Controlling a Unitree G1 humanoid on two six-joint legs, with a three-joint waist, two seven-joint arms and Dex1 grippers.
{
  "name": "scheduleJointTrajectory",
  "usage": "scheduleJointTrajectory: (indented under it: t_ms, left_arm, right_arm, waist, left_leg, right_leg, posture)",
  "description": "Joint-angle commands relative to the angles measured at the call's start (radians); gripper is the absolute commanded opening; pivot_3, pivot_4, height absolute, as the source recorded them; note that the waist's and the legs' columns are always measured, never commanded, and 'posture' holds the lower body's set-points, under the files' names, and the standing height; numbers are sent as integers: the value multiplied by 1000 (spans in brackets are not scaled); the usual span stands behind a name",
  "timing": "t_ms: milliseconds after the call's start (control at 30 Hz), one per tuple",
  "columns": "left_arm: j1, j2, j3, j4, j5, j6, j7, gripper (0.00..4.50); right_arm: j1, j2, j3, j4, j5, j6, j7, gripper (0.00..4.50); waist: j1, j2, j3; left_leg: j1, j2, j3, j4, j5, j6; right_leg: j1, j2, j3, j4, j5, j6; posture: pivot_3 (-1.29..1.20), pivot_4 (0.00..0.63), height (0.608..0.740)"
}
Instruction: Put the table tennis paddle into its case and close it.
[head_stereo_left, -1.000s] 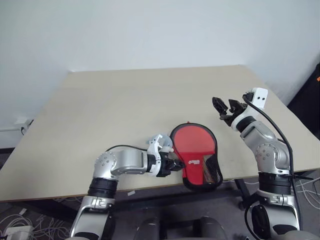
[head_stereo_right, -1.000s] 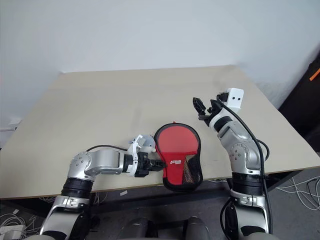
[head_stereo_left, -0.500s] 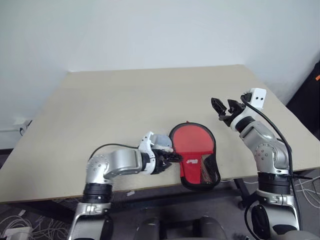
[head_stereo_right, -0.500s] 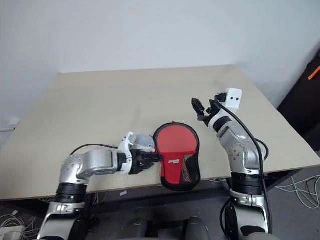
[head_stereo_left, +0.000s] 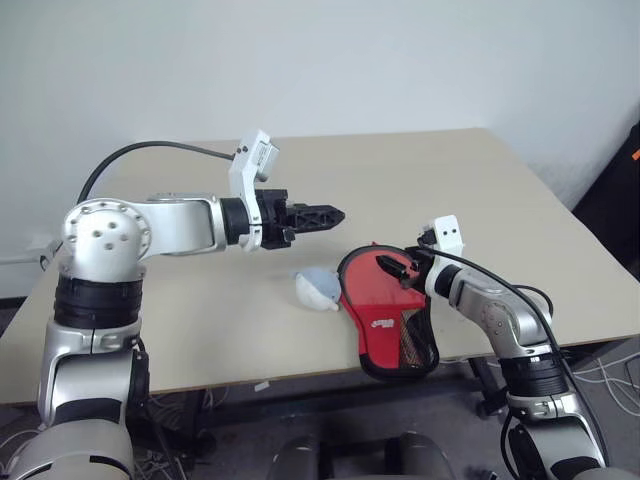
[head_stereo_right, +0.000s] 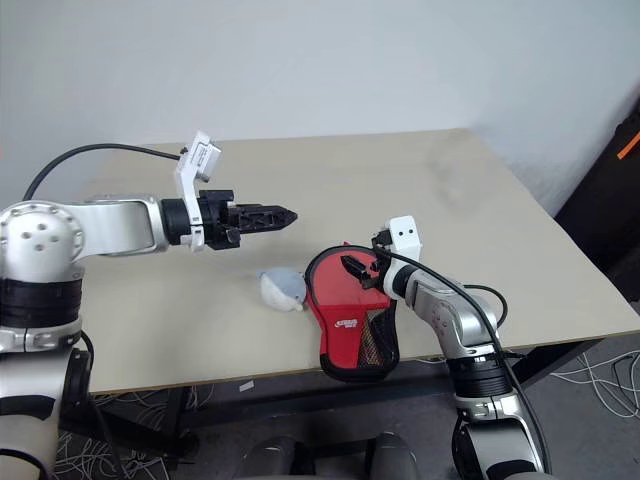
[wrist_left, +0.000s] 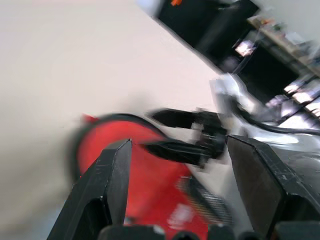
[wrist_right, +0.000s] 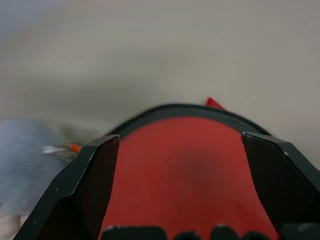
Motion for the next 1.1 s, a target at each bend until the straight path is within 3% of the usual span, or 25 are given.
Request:
scheduleJointTrajectory:
  t_ms: [33, 200, 400, 600, 800, 1100]
  left_arm:
    - [-37, 33, -138, 68, 267, -117, -282, 3157]
    - [-15, 42, -343, 189, 646, -362, -525, 3168]
    - [35, 5, -286, 235, 674, -332, -726, 3168]
    - [86, -2, -231, 202, 697, -306, -800, 3168]
    - [163, -1, -250, 124, 748, -289, -848, 3168]
    - [203, -57, -219, 165, 785, -275, -859, 3168]
  right_arm:
    - [-66, 15, -1, 45, -38, -3, -11, 4061]
    - [-98, 35, 0, 101, -67, -39, 4, 2565]
    - [-136, 76, -22, 188, -89, -35, -21, 455]
    - [-133, 98, 0, 184, -98, -24, -2, 455]
    - [-124, 129, 31, 208, -131, -20, -9, 455]
    - [-137, 134, 9, 249, -159, -23, -34, 455]
  waist:
    - [-2, 0, 0]
    - [-18, 0, 0]
    - [-28, -1, 1]
    - [-27, -1, 1]
    - [-27, -1, 1]
    - [-26, -2, 0]
  left_leg:
    - [0, 0, 0, -1, 1, -1]
    - [-1, 1, -1, -5, 2, -3]
    - [-2, 3, -2, -4, 2, -3]
    - [-2, 3, -4, -3, 2, -2]
    - [-2, 3, -6, -2, 2, -2]
    - [-2, 3, -8, 1, 2, -1]
  right_leg:
    - [-1, 1, 0, 0, -1, -1]
    - [-3, 2, -1, 0, -2, -3]
    - [-4, 3, -2, 0, -2, -3]
    - [-3, 2, -2, 0, -2, -3]
    - [-2, 3, -2, 1, -2, -3]
    - [0, 2, -3, 1, -2, -3]
  posture:
    - [0, 0, 724]
    - [0, 0, 724]
    - [0, 0, 724]
    - [0, 0, 724]
    - [0, 0, 724]
    - [0, 0, 724]
